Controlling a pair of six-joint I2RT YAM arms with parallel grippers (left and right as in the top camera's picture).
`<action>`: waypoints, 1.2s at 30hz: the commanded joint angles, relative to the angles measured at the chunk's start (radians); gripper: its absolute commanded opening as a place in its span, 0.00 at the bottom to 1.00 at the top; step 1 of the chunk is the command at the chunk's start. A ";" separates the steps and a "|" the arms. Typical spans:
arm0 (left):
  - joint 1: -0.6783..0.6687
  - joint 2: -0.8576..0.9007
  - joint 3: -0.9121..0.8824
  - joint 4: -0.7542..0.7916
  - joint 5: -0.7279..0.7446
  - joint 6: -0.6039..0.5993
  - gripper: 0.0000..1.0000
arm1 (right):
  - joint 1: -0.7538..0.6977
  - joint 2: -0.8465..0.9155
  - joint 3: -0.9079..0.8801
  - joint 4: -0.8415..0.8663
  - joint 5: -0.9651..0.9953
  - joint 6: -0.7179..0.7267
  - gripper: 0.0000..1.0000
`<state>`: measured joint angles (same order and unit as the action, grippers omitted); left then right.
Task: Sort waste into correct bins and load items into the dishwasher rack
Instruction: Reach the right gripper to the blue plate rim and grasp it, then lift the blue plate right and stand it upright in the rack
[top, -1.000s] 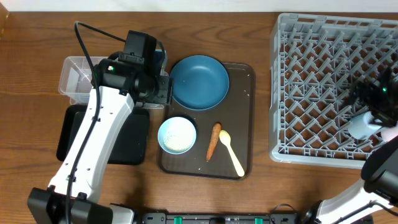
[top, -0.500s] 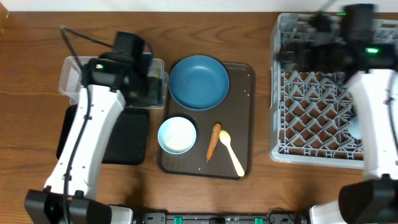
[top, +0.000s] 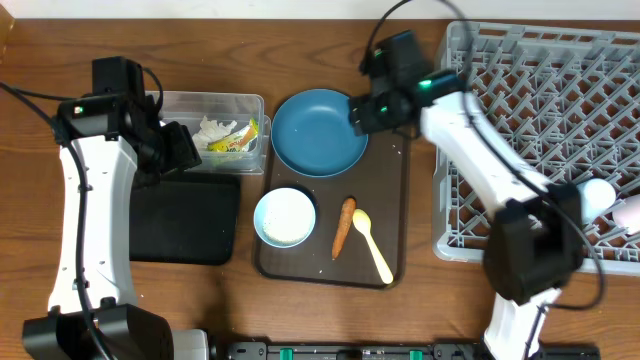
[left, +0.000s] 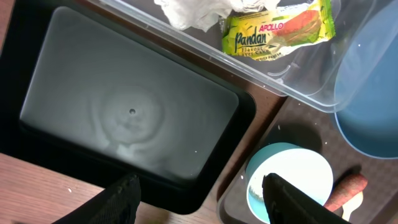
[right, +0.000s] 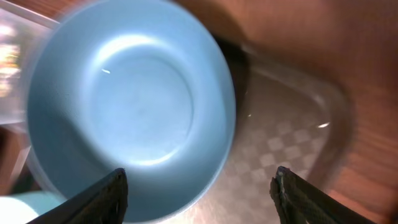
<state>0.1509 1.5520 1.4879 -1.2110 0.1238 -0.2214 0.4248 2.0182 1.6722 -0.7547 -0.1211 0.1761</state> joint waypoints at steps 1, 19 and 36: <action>0.003 -0.004 0.003 -0.007 -0.001 -0.028 0.65 | 0.035 0.064 0.001 0.011 0.134 0.126 0.73; 0.002 -0.004 0.003 -0.007 -0.001 -0.029 0.66 | 0.037 0.185 0.005 0.011 0.208 0.231 0.07; 0.002 -0.004 0.003 -0.003 -0.001 -0.039 0.66 | -0.046 0.158 0.039 -0.053 0.199 0.212 0.01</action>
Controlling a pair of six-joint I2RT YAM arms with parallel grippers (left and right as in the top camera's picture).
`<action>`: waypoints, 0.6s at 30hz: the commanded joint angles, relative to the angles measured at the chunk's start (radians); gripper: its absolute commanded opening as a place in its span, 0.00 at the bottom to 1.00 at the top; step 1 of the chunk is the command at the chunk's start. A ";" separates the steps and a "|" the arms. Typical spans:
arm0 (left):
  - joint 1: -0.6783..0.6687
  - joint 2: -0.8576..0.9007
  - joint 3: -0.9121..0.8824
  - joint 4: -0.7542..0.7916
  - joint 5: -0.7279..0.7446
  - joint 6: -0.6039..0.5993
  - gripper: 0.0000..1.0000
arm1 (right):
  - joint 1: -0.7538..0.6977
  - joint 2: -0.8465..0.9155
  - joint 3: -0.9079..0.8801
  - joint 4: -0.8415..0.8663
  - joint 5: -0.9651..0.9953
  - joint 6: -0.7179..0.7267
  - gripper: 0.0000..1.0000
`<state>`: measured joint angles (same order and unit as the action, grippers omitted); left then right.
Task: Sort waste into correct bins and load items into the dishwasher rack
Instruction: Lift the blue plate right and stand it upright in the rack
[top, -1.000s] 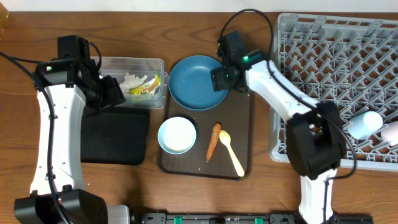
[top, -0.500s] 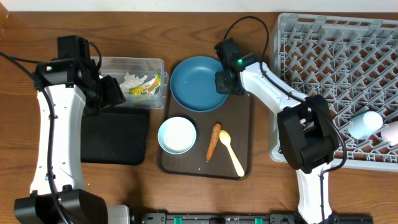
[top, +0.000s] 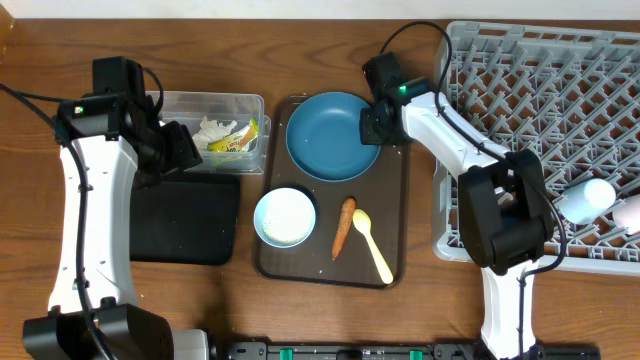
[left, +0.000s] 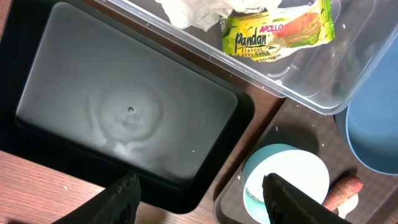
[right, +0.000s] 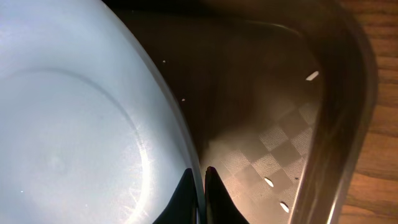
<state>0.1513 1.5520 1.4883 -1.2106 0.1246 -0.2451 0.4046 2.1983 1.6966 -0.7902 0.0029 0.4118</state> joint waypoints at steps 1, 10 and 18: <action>0.002 -0.004 0.003 -0.003 -0.002 -0.016 0.66 | -0.031 -0.041 0.021 -0.018 0.071 -0.041 0.01; 0.002 -0.004 0.003 -0.003 -0.002 -0.016 0.65 | -0.113 -0.320 0.082 -0.032 0.142 -0.166 0.01; 0.002 -0.004 0.003 0.001 -0.002 -0.016 0.66 | -0.248 -0.513 0.082 -0.024 0.442 -0.424 0.01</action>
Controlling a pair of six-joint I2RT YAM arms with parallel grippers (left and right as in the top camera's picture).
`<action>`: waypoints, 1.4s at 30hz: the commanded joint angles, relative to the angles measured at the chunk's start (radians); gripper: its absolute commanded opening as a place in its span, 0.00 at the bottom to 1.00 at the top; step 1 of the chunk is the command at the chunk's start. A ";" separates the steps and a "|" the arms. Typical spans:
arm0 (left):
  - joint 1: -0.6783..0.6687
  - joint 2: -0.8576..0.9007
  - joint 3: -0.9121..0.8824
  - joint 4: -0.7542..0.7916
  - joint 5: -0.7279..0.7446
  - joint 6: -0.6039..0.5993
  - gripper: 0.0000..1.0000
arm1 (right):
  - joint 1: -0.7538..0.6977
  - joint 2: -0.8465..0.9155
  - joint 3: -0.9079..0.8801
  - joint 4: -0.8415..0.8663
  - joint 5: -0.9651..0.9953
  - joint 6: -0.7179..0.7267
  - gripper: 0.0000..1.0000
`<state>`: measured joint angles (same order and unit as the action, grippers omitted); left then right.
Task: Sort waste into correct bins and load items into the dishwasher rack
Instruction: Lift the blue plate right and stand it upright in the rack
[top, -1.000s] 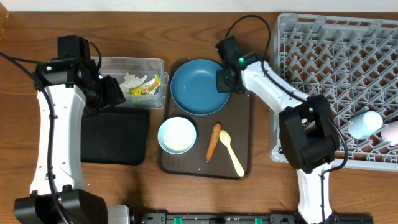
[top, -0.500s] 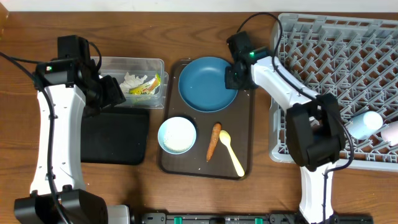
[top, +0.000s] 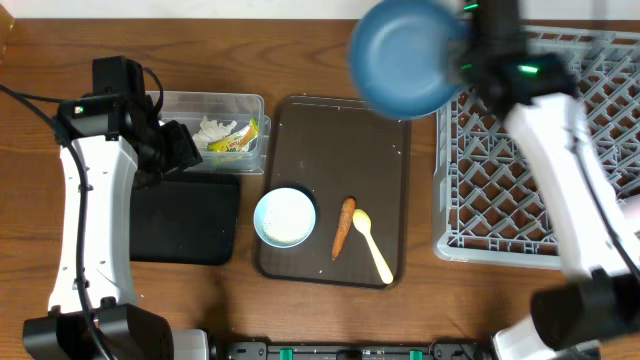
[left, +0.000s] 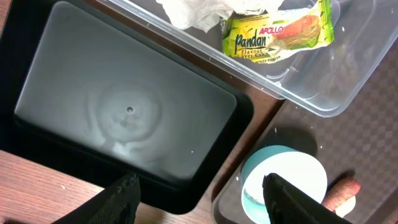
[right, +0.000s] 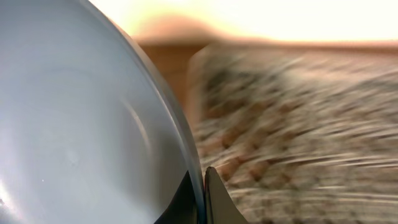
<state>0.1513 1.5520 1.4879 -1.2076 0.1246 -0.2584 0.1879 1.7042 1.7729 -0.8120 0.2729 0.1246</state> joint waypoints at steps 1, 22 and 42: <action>0.002 -0.004 0.003 -0.001 -0.002 -0.002 0.66 | -0.050 -0.032 0.006 0.001 0.242 -0.173 0.01; 0.002 -0.004 0.003 0.008 -0.002 -0.006 0.66 | -0.331 0.071 0.005 0.416 0.771 -0.587 0.01; 0.002 -0.004 0.003 0.013 -0.002 -0.006 0.66 | -0.428 0.311 0.005 0.478 0.770 -0.679 0.01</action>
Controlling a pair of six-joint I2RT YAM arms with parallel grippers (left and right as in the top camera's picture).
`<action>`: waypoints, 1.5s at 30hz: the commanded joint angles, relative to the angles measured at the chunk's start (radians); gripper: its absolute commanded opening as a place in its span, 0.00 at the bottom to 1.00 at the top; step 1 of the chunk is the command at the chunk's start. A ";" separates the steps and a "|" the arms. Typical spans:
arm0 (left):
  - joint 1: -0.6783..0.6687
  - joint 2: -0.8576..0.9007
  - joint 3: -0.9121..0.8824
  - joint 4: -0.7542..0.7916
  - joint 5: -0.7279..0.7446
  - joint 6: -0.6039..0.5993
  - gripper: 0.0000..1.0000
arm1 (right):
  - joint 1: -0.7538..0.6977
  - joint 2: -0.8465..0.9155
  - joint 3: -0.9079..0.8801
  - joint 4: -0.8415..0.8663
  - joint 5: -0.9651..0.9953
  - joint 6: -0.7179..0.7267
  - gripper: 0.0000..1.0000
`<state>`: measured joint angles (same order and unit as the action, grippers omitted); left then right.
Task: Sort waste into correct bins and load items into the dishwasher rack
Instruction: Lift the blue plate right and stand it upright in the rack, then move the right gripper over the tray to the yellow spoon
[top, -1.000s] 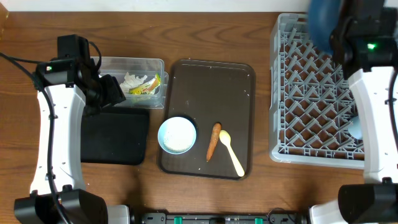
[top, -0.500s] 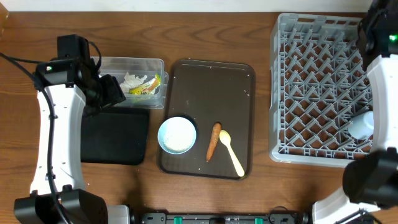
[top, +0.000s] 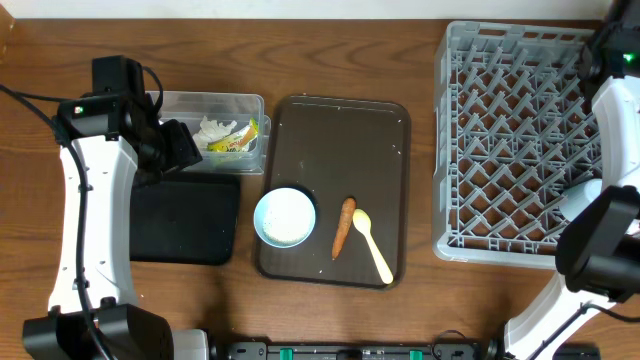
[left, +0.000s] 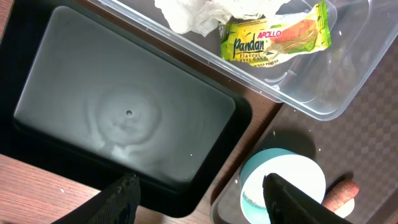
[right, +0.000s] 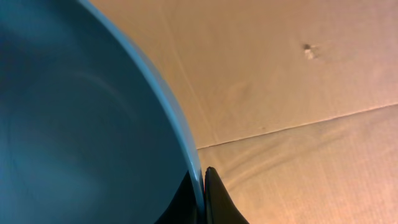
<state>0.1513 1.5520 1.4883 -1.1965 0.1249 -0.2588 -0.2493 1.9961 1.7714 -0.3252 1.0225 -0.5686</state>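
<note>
The blue plate (right: 81, 124) fills the left of the right wrist view, its rim pinched between my right gripper (right: 202, 186), which is shut on it; behind it is a tan surface. Overhead, the plate is out of view and the right arm (top: 612, 70) reaches over the far right corner of the grey dishwasher rack (top: 520, 130). My left gripper (left: 205, 199) hangs open over the black bin's (left: 124, 112) corner. On the brown tray (top: 380, 130) lie a white bowl (top: 285, 217), a carrot (top: 343, 227) and a yellow spoon (top: 373, 245).
A clear bin (top: 180, 105) behind the black bin holds crumpled paper and a green Pandan wrapper (left: 277, 37). A white cup (top: 583, 197) lies at the rack's right side. Bare wood runs between tray and rack.
The right arm has moved from the rack's left back corner to its far right edge, and the blue plate has left the overhead view. The left arm has not moved.
My right gripper was open above the blue plate at the tray's back. Then it was shut on the plate's right rim. Then it held the plate high between tray and rack, and now holds it beyond the rack's far right.
</note>
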 joint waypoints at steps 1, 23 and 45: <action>0.002 -0.004 0.003 0.002 -0.002 -0.006 0.66 | 0.015 0.027 0.006 -0.025 0.020 0.039 0.01; 0.002 -0.004 0.003 0.001 -0.002 -0.006 0.66 | 0.166 0.067 0.006 -0.405 -0.066 0.372 0.72; 0.002 -0.004 0.003 0.001 -0.002 -0.006 0.66 | 0.175 -0.316 0.006 -0.558 -1.083 0.442 0.97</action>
<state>0.1513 1.5520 1.4879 -1.1957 0.1253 -0.2592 -0.0818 1.7035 1.7737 -0.8600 0.3168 -0.1406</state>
